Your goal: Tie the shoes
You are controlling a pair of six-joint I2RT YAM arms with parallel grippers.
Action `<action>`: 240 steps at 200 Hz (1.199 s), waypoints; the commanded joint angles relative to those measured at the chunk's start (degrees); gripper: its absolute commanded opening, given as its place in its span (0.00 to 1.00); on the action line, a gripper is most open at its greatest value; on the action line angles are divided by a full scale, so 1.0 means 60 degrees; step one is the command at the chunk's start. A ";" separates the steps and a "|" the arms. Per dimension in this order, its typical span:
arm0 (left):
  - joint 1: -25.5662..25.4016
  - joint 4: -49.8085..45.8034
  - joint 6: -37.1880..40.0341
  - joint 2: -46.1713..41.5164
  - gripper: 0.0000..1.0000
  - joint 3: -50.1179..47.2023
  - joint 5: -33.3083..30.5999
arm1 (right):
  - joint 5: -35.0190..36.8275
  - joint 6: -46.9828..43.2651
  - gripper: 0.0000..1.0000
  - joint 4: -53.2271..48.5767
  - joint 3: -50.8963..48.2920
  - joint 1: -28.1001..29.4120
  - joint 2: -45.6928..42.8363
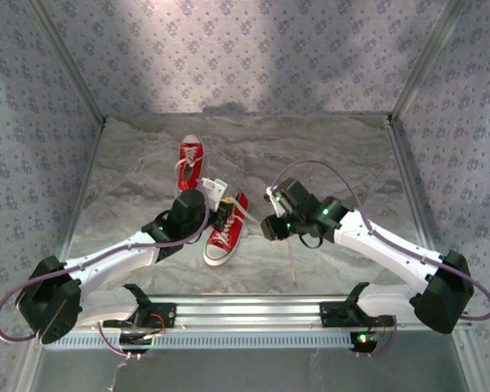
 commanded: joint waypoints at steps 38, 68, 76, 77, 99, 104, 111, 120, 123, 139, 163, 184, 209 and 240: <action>0.0093 0.0254 0.0046 -0.0544 0.00 -0.0183 0.0491 | 0.1377 0.2948 0.56 0.0140 -0.2442 -0.0992 -0.0791; 0.0080 0.0260 0.0094 -0.0580 0.00 -0.0223 0.0609 | 0.0235 0.2879 0.58 0.1023 -0.2773 -0.1108 -0.0029; 0.0086 0.0261 0.0081 -0.0566 0.00 -0.0206 0.0624 | 0.0021 0.2845 0.59 0.1217 -0.2787 -0.1068 0.0208; 0.0090 0.0257 0.0088 -0.0566 0.00 -0.0209 0.0626 | 0.0015 0.2837 0.59 0.1237 -0.2788 -0.1069 0.0245; 0.0085 0.0306 0.0083 -0.0524 0.00 -0.0227 0.0713 | 0.0319 0.2730 0.59 0.1272 -0.2660 -0.1026 0.0878; 0.0080 0.0326 0.0075 -0.0509 0.00 -0.0241 0.0722 | 0.0419 0.2715 0.58 0.1288 -0.2633 -0.1049 0.0983; 0.0087 0.0341 0.0065 -0.0492 0.00 -0.0241 0.0740 | 0.0548 0.2704 0.57 0.1346 -0.2616 -0.1062 0.1104; 0.0081 0.0355 0.0051 -0.0452 0.00 -0.0225 0.0744 | 0.0666 0.2683 0.56 0.1441 -0.2601 -0.1082 0.1278; 0.0079 0.0349 0.0050 -0.0442 0.00 -0.0227 0.0750 | 0.0673 0.2671 0.56 0.1467 -0.2587 -0.1093 0.1360; 0.0087 0.0284 0.0024 -0.0350 0.00 -0.0149 0.0798 | 0.0674 0.2668 0.54 0.1598 -0.2499 -0.1120 0.1729; 0.0087 0.0159 0.0003 -0.0274 0.00 -0.0036 0.0872 | 0.0569 0.2679 0.50 0.1837 -0.2484 -0.1120 0.2147; 0.0086 -0.0015 -0.0032 -0.0267 0.00 0.0069 0.0905 | 0.0594 0.2668 0.43 0.1772 -0.2508 -0.1087 0.2418; 0.0090 -0.0311 -0.0099 -0.0207 0.00 0.0273 0.0976 | 0.0635 0.2671 0.25 0.1648 -0.2611 -0.1062 0.2408; 0.0067 -0.0730 -0.0125 -0.0004 0.00 0.0653 0.1349 | 0.0704 0.2679 0.06 0.1752 -0.2732 -0.1136 0.1296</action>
